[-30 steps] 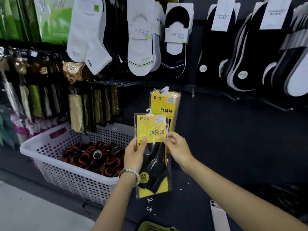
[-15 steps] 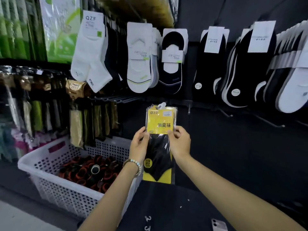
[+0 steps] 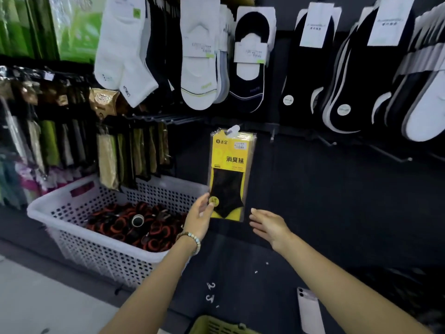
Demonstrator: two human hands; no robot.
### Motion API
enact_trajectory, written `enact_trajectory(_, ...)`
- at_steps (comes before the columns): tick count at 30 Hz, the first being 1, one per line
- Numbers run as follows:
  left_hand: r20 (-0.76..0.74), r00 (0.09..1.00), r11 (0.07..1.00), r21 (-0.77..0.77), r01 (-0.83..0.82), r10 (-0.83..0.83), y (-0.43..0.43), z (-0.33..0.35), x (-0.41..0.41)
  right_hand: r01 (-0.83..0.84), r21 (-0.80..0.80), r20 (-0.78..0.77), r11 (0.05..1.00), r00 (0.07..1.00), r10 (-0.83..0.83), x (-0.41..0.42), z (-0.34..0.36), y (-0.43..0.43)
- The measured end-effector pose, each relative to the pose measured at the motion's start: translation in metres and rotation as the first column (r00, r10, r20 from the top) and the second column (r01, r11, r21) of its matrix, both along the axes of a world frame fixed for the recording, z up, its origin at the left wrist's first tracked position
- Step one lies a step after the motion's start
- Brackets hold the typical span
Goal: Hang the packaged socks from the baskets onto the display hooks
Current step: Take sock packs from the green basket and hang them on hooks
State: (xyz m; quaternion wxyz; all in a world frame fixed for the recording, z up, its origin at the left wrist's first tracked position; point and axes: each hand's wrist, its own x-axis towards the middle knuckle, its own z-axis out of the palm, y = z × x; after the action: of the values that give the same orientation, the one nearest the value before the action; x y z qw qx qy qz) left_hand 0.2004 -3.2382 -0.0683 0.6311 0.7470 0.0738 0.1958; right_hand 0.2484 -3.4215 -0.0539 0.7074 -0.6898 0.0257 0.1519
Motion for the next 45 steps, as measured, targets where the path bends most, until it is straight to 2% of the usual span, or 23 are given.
enact_trajectory(5, -0.220, 0.973, 0.997, 0.001, 0.076, -0.074, -0.043, -0.097, -0.050, -0.038, -0.088, -0.178, 0.995, 0.984, 0.022, -0.047, -0.083, -0.070)
enact_trajectory(8, -0.376, 0.919, 0.993, -0.022, 0.118, -0.117, -0.075, -0.150, -0.082, -0.004, -0.175, -0.292, 0.984, 0.955, -0.048, -0.084, -0.143, -0.110)
enact_trajectory(12, -0.517, 0.838, 0.981, -0.019, 0.196, -0.177, -0.113, -0.205, -0.120, 0.048, -0.294, -0.368, 0.955, 0.916, -0.159, -0.137, -0.214, -0.155)
enact_trajectory(16, -0.652, 0.752, 0.989, 0.023, 0.149, -0.098, -0.125, -0.257, -0.163, 0.116, -0.429, -0.367, 0.896, 0.884, -0.290, -0.176, -0.268, -0.193)
enact_trajectory(19, -0.722, 0.692, 0.999, 0.019, 0.039, -0.013, -0.123, -0.279, -0.186, 0.174, -0.526, -0.277, 0.832, 0.890, -0.361, -0.191, -0.283, -0.203)
enact_trajectory(21, -0.768, 0.640, 0.997, 0.044, 0.058, -0.003, -0.120, -0.285, -0.189, 0.169, -0.584, -0.219, 0.794, 0.909, -0.354, -0.195, -0.289, -0.201)
enact_trajectory(23, -0.796, 0.604, 0.993, 0.045, 0.105, -0.028, -0.117, -0.288, -0.187, 0.134, -0.581, -0.266, 0.803, 0.901, -0.343, -0.197, -0.297, -0.200)
enact_trajectory(25, -0.803, 0.592, 0.995, -0.012, 0.098, -0.068, -0.117, -0.288, -0.185, 0.021, -0.527, -0.400, 0.850, 0.876, -0.269, -0.199, -0.305, -0.197)
enact_trajectory(27, -0.808, 0.586, 0.994, 0.005, 0.107, -0.059, -0.117, -0.288, -0.182, -0.086, -0.492, -0.500, 0.866, 0.842, -0.201, -0.200, -0.311, -0.195)
enact_trajectory(29, -0.830, 0.557, 0.988, 0.057, 0.141, -0.031, -0.115, -0.291, -0.177, -0.125, -0.482, -0.534, 0.867, 0.826, -0.178, -0.198, -0.316, -0.193)
enact_trajectory(32, -0.875, 0.477, 0.990, -0.013, 0.139, -0.079, -0.112, -0.297, -0.171, -0.145, -0.473, -0.558, 0.869, 0.812, -0.168, -0.195, -0.317, -0.189)
enact_trajectory(34, -0.894, 0.438, 0.982, -0.008, 0.188, -0.091, -0.112, -0.300, -0.170, -0.137, -0.467, -0.569, 0.873, 0.803, -0.179, -0.193, -0.315, -0.186)
enact_trajectory(40, -0.882, 0.467, 0.995, -0.023, 0.094, -0.065, -0.109, -0.311, -0.169, -0.047, -0.376, -0.559, 0.926, 0.808, -0.186, -0.189, -0.305, -0.184)
enact_trajectory(42, -0.859, 0.511, 0.998, -0.006, 0.066, -0.038, -0.110, -0.308, -0.168, -0.061, -0.323, -0.542, 0.944, 0.830, -0.132, -0.183, -0.294, -0.181)
enact_trajectory(45, -0.814, 0.580, 0.992, -0.055, -0.114, 0.022, -0.114, -0.296, -0.163, -0.080, -0.195, -0.484, 0.977, 0.875, -0.025, -0.171, -0.266, -0.172)
